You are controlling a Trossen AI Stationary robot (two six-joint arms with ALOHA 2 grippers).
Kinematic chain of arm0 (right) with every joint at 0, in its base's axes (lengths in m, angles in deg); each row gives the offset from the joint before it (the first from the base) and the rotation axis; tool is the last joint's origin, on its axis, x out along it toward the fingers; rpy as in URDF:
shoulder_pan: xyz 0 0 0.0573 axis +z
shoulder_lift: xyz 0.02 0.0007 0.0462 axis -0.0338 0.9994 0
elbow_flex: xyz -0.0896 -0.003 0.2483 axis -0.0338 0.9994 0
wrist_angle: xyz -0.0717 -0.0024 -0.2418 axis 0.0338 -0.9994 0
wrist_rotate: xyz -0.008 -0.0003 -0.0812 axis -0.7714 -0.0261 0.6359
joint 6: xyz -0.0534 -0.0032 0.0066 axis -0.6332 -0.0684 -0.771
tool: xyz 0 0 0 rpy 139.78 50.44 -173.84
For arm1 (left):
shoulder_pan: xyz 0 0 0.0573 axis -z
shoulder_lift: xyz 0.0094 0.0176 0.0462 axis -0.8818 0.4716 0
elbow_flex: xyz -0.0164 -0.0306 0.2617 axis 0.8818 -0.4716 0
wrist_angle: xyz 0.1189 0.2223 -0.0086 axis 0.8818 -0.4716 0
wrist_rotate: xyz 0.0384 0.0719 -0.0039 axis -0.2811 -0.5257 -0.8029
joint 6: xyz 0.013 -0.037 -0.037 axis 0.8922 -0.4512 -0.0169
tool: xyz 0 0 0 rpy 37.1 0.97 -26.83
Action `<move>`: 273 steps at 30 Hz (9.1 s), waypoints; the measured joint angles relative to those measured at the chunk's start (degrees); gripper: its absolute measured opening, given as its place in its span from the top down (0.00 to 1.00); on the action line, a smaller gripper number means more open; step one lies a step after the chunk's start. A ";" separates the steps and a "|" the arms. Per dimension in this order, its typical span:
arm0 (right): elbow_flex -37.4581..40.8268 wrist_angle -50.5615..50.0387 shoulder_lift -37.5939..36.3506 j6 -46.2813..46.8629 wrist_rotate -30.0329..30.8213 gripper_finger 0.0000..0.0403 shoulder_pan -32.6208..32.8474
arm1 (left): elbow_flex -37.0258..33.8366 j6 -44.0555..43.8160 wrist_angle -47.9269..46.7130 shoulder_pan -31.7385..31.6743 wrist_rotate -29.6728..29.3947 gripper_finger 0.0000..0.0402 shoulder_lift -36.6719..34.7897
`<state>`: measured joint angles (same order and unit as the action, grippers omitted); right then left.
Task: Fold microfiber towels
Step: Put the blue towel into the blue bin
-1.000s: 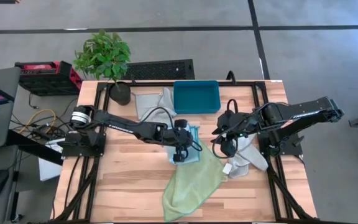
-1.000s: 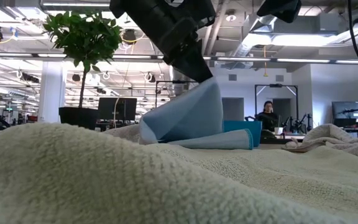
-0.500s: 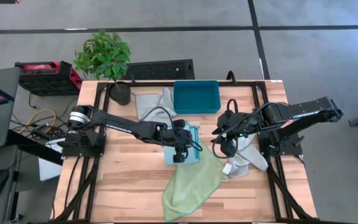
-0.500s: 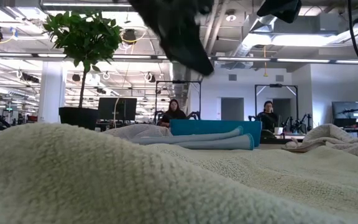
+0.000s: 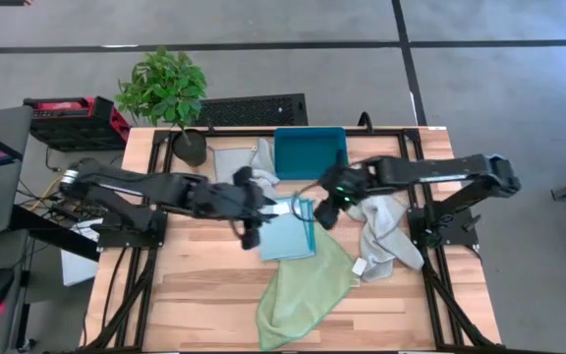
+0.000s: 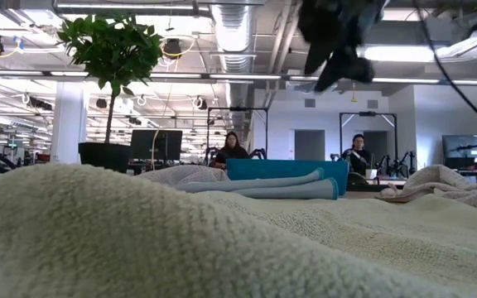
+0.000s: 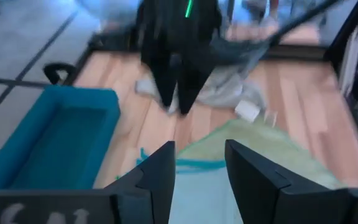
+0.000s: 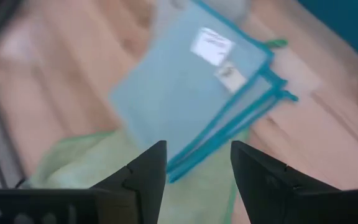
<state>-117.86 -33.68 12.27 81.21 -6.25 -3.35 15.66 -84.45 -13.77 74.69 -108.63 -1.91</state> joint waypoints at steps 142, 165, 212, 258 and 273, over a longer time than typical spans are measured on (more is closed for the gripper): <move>0.52 22.34 27.92 5.30 -3.80 0.98 -8.35 | -0.08 -7.02 -11.39 7.47 -7.11 0.67 -5.45; 0.46 14.63 22.56 2.31 1.94 0.98 -7.71 | -0.08 -6.42 -12.04 7.45 -7.14 0.67 -5.45; 0.31 22.15 27.68 7.38 -5.35 0.57 -9.99 | -0.08 -7.51 -12.44 7.45 -7.11 0.67 -5.45; 0.28 15.82 11.63 -4.98 6.70 0.99 -16.65 | -0.08 -6.67 -12.71 7.46 -7.10 0.67 -5.45; 0.28 15.85 11.53 -6.57 5.95 0.99 -27.32 | -0.08 -6.60 -12.70 7.45 -7.11 0.67 -5.45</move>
<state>-117.58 -17.83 23.80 74.63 -0.30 -30.67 15.58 -91.05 -26.47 82.14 -115.75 -7.36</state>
